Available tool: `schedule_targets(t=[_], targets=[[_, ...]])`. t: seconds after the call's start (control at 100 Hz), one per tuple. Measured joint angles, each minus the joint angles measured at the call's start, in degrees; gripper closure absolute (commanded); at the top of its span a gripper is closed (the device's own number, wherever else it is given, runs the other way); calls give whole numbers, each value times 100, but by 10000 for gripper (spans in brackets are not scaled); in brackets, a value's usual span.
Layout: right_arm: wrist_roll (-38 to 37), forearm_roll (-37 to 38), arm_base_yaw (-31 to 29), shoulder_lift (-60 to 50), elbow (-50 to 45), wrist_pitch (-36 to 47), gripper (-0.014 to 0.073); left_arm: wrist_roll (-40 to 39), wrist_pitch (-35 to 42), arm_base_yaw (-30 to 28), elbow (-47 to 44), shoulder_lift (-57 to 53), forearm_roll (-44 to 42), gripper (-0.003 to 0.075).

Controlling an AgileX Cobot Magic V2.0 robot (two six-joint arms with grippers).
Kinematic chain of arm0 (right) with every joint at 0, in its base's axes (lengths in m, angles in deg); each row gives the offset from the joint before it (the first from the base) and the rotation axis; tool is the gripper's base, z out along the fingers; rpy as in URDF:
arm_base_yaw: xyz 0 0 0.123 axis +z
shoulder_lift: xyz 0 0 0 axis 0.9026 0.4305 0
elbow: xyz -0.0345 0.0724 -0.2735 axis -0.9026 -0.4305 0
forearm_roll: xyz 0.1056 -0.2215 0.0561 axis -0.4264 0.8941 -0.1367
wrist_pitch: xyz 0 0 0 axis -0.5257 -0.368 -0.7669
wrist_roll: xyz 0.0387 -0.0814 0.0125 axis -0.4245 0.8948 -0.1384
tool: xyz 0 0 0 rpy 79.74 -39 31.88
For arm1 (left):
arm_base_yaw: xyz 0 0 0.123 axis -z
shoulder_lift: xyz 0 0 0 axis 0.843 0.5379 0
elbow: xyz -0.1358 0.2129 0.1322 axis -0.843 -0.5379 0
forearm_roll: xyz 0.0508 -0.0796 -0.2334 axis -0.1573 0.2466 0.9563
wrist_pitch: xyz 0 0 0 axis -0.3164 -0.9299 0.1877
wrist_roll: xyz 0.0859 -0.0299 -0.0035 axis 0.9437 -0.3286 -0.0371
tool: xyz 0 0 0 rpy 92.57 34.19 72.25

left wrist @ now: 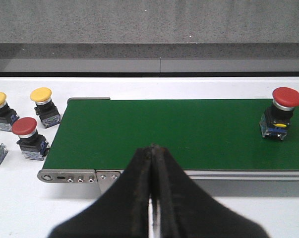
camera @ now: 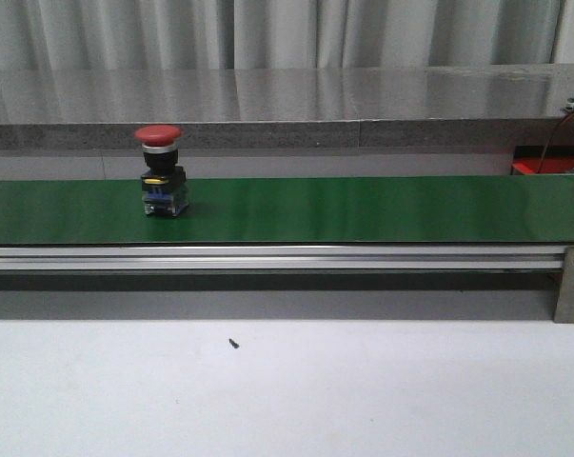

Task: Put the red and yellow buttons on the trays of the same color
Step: 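Carry the red button with the right gripper into the red tray and release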

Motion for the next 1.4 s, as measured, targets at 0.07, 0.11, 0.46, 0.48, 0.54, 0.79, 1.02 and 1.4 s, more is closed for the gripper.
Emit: schedule_targets(t=[0.07,0.11,0.46,0.48,0.54,0.79,1.02,1.4], targets=[[0,0,-106,255,49,85,395,0,0,0,0,0,0,740],[0,0,-136,398,71,138,395,0,0,0,0,0,0,740],[0,-90,-169,1157,256,366,393,0,0,0,0,0,0,740],[0,-90,-169,1184,256,365,393,0,0,0,0,0,0,740],[0,-93,-169,1215,256,389,375,0,0,0,0,0,0,740],[0,-117,-237,1223,265,385,104,0,0,0,0,0,0,740],[0,-117,-326,1120,265,329,41,0,0,0,0,0,0,740],[245,-227,81,48,254,-268,41,0,0,0,0,0,0,740]])
